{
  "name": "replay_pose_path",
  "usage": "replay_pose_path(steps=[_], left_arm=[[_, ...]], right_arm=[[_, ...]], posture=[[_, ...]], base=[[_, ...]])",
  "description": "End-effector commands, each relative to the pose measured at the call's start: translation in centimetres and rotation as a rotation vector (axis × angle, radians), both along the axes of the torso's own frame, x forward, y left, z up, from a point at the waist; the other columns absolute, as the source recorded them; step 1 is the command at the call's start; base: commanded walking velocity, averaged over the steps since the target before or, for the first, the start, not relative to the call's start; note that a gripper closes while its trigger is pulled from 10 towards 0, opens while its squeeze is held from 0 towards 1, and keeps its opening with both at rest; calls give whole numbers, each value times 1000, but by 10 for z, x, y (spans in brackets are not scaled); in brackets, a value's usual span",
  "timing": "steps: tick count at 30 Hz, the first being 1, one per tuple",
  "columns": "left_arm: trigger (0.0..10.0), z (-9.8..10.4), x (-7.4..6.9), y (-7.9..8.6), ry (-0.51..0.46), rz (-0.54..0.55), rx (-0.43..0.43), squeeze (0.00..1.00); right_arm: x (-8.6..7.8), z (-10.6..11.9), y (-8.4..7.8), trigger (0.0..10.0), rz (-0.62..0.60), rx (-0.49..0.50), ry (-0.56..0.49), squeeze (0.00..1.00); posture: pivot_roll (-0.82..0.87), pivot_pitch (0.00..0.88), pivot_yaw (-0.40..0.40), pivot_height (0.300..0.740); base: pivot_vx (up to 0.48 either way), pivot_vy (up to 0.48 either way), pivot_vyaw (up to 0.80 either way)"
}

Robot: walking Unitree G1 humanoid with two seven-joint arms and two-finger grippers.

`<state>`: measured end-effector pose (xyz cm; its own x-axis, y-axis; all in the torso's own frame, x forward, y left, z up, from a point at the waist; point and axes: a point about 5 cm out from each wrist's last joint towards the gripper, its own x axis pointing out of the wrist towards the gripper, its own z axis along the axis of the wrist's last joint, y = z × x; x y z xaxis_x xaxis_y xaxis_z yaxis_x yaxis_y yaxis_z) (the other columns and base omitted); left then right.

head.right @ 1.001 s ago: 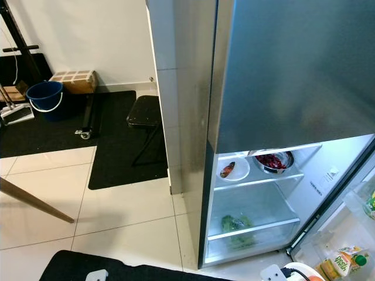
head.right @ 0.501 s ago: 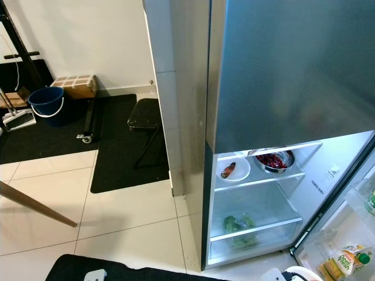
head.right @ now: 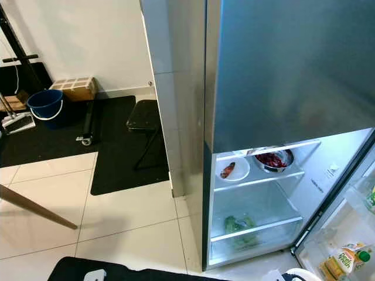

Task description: Restocking fridge

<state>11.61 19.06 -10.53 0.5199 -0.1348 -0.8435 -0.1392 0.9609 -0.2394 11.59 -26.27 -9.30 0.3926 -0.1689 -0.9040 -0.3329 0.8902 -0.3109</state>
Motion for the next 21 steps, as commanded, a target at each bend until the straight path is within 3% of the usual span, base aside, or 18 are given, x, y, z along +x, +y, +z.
replay_pose_path(steps=[1,21], left_arm=[[10000,1,3,3,-1,-11,7,0],[10000,2,7,3,-10,-2,7,0]], right_arm=[[2,0,1,10000,-4,-4,-16,0],[9,2,2,10000,7,-4,-29,0]], posture=[[-39,0,23,740],[-46,0,4,740]], base=[[0,0,0],[0,0,0]])
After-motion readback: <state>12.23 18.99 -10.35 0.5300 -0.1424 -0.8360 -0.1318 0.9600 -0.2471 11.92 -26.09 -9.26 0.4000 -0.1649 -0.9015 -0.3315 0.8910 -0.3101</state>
